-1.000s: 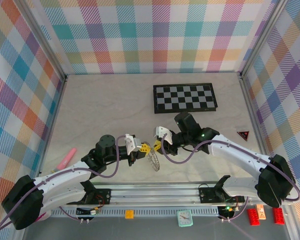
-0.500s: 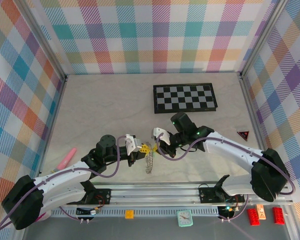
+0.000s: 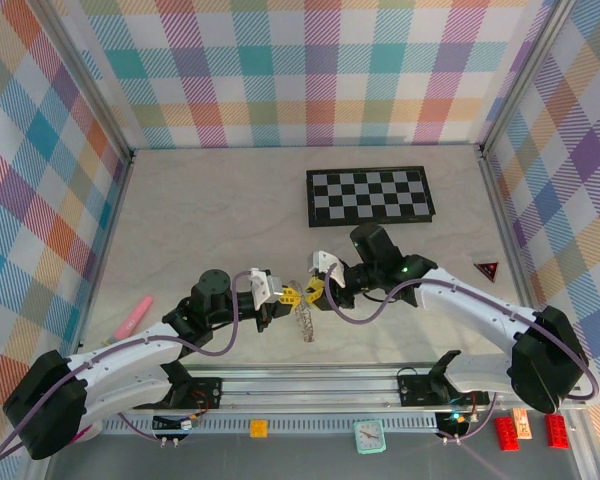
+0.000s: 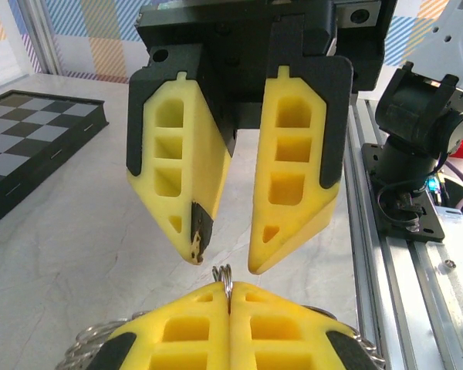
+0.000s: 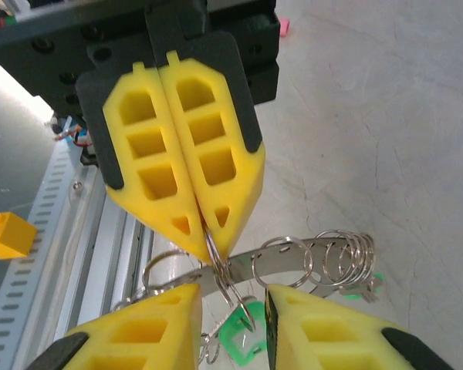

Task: Put the keys on the keyring

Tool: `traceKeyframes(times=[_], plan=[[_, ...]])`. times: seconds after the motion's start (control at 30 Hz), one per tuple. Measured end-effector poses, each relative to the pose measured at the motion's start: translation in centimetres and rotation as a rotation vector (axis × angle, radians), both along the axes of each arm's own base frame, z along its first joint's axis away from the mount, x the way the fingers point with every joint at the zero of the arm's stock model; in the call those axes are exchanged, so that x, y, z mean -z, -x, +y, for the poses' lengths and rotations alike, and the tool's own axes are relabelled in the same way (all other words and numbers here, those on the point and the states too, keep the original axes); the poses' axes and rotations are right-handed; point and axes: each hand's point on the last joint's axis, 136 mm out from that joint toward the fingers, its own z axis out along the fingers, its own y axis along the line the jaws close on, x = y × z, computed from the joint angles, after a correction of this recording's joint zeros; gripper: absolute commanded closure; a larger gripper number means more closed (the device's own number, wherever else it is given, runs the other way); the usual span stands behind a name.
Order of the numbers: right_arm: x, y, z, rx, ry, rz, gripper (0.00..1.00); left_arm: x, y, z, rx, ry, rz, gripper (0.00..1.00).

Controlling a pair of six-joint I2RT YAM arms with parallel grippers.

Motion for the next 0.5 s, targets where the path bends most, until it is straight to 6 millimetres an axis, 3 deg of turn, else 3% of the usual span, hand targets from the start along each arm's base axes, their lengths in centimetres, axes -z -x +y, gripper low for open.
traceKeyframes(times=[0.5], plan=[[0.15, -0.16, 0.74, -0.013, -0.028, 0.029, 0.72, 0.1, 0.03, 0.05, -0.002, 0.005, -0.001, 1.0]])
